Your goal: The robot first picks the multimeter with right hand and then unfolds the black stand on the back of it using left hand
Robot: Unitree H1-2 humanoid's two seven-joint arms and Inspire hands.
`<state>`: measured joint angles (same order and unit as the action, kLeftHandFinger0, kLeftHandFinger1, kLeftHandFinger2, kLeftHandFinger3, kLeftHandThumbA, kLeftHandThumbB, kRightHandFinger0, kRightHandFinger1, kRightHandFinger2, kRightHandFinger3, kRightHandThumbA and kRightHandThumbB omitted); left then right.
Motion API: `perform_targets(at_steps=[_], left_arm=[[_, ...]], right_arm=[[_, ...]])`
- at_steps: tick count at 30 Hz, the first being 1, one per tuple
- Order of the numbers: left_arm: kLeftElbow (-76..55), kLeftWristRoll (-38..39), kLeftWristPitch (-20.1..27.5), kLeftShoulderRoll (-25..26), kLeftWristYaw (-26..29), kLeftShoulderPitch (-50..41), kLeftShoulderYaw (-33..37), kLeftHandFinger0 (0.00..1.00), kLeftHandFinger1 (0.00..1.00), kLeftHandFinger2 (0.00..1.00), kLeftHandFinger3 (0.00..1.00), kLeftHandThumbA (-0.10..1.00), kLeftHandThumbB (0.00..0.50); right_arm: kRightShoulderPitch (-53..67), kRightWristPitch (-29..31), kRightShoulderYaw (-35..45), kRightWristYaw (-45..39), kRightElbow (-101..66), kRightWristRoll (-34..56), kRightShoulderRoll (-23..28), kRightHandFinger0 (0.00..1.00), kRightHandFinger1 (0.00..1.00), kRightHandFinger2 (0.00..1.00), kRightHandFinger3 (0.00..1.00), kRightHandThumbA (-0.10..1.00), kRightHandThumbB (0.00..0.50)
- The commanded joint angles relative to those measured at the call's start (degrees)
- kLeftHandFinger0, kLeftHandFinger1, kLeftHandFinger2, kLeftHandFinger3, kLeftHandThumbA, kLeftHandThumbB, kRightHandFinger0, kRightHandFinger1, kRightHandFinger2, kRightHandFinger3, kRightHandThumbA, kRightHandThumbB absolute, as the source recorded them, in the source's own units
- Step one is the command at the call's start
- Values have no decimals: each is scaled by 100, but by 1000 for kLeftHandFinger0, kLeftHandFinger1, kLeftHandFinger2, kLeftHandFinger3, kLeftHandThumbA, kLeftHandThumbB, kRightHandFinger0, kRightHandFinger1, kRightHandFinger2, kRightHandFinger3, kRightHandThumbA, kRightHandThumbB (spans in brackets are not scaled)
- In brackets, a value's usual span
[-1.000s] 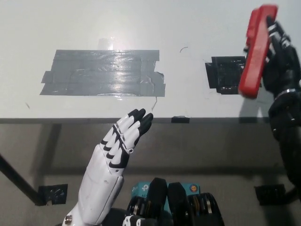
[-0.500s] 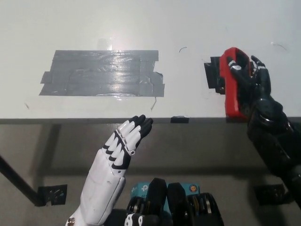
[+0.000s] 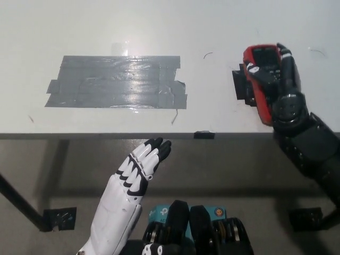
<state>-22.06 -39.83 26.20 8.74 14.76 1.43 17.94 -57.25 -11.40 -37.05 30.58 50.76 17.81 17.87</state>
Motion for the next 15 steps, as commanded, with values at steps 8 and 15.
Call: perform_targets(at_steps=[8,15], left_arm=[[-92,-212,73,174,1057,123,-155,1000,1000,1000,1000,1000,276],[-56,-181,73,215,1055,219,-217,1000,1000,1000,1000,1000,276]], right_arm=[[-1483,-80,-997,-2823,1200,-1633,450,1000,1000,1000,1000,603,500],[-1580,80,-769,-3143,1499,-1649,522,1000,1000,1000,1000,660,500]])
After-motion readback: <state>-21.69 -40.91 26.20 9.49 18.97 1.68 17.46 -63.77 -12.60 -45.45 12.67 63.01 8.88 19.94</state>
